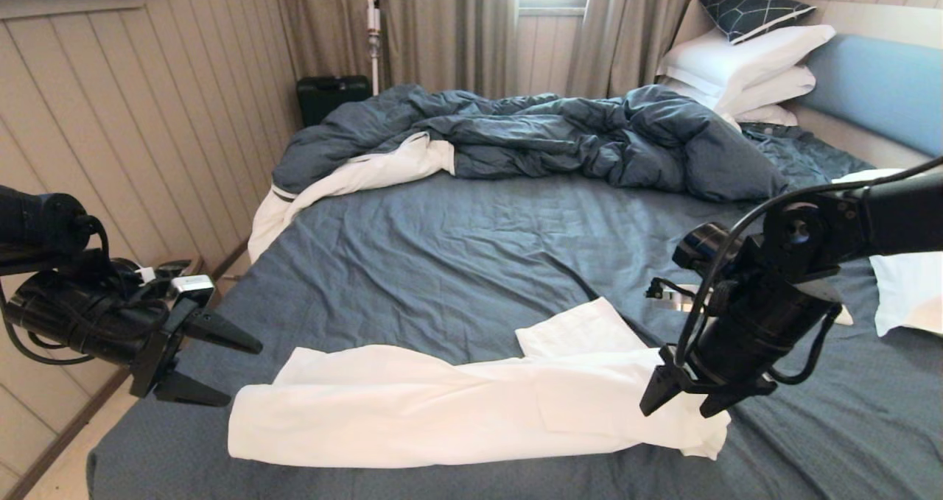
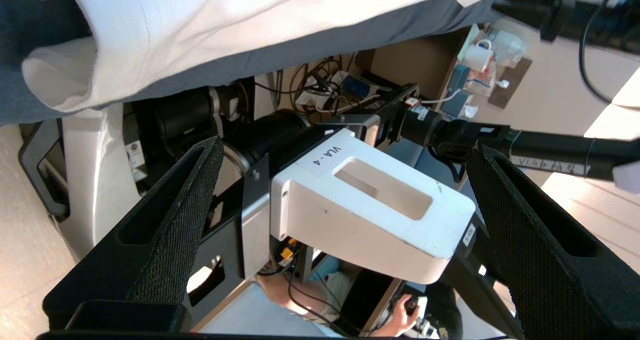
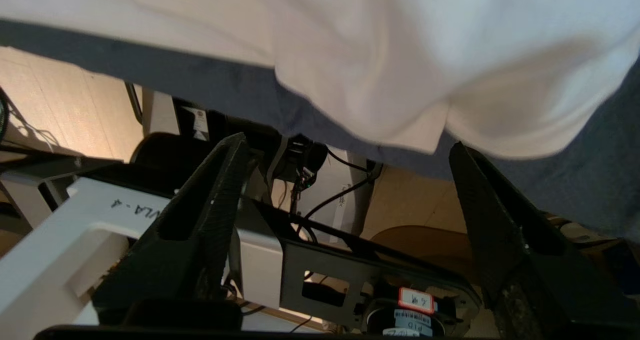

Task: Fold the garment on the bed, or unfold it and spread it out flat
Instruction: Fold the white T-shirt

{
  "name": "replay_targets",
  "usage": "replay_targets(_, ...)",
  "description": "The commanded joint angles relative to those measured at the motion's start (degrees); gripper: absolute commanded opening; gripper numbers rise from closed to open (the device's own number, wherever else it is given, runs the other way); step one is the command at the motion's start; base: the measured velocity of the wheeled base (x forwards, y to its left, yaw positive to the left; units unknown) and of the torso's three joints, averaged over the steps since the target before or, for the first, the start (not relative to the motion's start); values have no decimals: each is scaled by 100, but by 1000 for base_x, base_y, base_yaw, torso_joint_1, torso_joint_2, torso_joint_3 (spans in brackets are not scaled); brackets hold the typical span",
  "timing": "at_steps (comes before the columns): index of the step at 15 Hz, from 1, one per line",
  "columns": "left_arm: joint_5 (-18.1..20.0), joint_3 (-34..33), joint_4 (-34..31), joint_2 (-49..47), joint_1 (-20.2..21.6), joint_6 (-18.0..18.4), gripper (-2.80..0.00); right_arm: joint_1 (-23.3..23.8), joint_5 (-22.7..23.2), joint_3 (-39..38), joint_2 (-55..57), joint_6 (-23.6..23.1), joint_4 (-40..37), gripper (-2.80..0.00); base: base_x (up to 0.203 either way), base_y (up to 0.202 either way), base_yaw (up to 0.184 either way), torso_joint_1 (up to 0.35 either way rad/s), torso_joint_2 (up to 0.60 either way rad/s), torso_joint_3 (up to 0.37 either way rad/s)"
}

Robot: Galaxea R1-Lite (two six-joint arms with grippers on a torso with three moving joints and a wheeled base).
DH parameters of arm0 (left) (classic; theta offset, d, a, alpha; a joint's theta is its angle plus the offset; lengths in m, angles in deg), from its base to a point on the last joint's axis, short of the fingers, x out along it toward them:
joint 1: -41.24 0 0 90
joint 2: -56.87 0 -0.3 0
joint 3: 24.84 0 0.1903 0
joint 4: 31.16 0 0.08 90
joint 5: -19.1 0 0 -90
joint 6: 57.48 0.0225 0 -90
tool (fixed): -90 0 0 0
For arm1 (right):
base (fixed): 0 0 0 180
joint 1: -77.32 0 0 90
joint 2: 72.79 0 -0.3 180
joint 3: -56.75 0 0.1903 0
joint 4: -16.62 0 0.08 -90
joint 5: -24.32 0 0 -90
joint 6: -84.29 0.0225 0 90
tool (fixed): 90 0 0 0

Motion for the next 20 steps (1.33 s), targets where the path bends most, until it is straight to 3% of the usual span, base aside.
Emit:
replay_targets(1,29,0,-51,-6,2,7,0,-220,11,-207,-287,15,-20,0,0,0,0,0,0,0)
replay_targets(5,38,-9,-51,2,2,7,0,-199,-44,-89,135,26,36,0,0,0,0,0,0,0)
replay_targets(8,29,0,-50,-25,2,7,0,-158,-529,18,293,26,65,0,0,0,0,0,0,0)
replay_targets(12,38,0,-51,-50,2,7,0,-137,-614,132,393,26,169,0,0,0,0,0,0,0)
replay_targets(13,38,0,-51,-59,2,7,0,-145,-621,136,397,19,176,-280,0,0,0,0,0,0)
replay_targets(20,29,18,-25,-94,2,7,0,-137,-622,176,446,26,177,-280,0,0,0,0,0,0)
